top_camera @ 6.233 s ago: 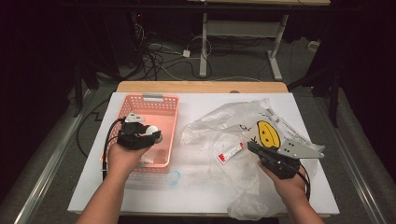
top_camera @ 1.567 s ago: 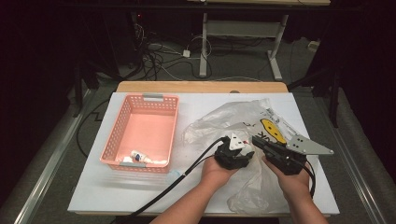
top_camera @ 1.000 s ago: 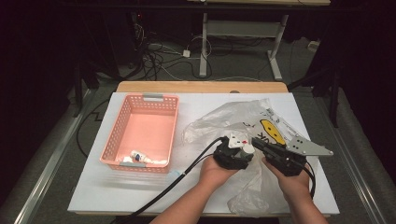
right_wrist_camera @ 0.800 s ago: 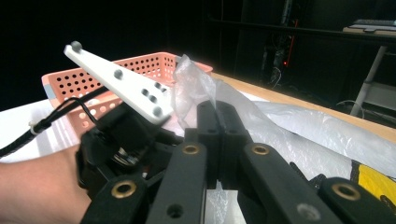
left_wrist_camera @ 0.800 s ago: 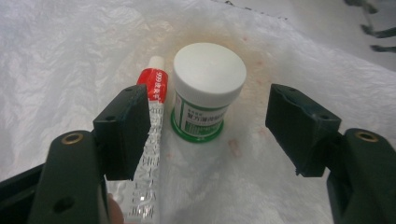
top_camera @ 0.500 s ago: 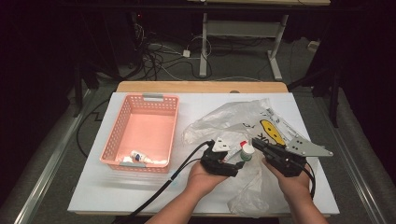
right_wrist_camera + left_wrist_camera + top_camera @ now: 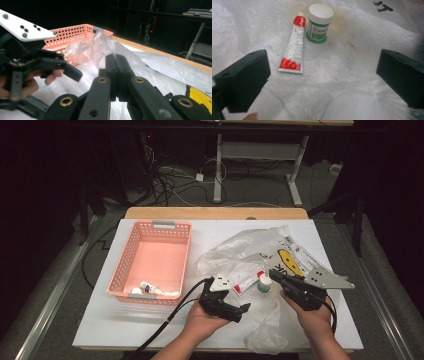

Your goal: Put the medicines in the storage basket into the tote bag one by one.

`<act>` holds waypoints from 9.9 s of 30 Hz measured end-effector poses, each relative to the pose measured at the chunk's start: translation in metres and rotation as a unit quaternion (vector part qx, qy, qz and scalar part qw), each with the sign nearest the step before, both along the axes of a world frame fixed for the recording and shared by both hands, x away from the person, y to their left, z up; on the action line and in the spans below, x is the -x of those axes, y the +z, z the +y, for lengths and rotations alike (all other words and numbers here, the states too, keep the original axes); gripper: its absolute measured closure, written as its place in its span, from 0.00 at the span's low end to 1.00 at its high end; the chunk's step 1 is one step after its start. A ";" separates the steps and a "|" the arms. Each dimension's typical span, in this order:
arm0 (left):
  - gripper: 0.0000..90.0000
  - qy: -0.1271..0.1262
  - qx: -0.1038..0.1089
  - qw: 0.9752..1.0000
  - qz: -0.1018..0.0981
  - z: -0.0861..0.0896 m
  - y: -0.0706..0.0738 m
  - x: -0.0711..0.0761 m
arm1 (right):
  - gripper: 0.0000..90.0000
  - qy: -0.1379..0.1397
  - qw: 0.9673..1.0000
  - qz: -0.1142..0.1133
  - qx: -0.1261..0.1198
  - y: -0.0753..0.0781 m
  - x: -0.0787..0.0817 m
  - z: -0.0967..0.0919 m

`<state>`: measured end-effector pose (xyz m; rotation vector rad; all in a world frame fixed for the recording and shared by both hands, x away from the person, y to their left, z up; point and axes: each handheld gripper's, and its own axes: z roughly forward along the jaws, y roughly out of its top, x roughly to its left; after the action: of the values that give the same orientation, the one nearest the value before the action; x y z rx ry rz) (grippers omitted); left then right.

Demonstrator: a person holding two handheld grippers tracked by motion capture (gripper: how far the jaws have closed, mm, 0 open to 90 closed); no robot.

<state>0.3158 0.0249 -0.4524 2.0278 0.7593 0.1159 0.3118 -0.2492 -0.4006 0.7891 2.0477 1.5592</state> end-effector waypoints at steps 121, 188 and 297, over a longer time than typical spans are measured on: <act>0.98 0.092 -0.290 0.927 0.218 0.194 0.026 -0.081 | 1.00 0.001 1.000 0.004 0.017 -0.004 0.004 0.007; 0.01 0.189 -0.248 0.908 0.281 0.159 -0.010 -0.139 | 1.00 -0.003 1.000 0.005 0.017 -0.005 0.003 0.003; 0.06 0.034 -0.069 0.996 0.037 0.086 0.039 0.012 | 1.00 0.004 1.000 0.001 0.022 -0.005 0.005 0.006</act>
<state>0.3042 0.1108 -0.4134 2.1473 0.8877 0.1355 0.3072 -0.2433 -0.4058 0.7681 2.0817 1.5126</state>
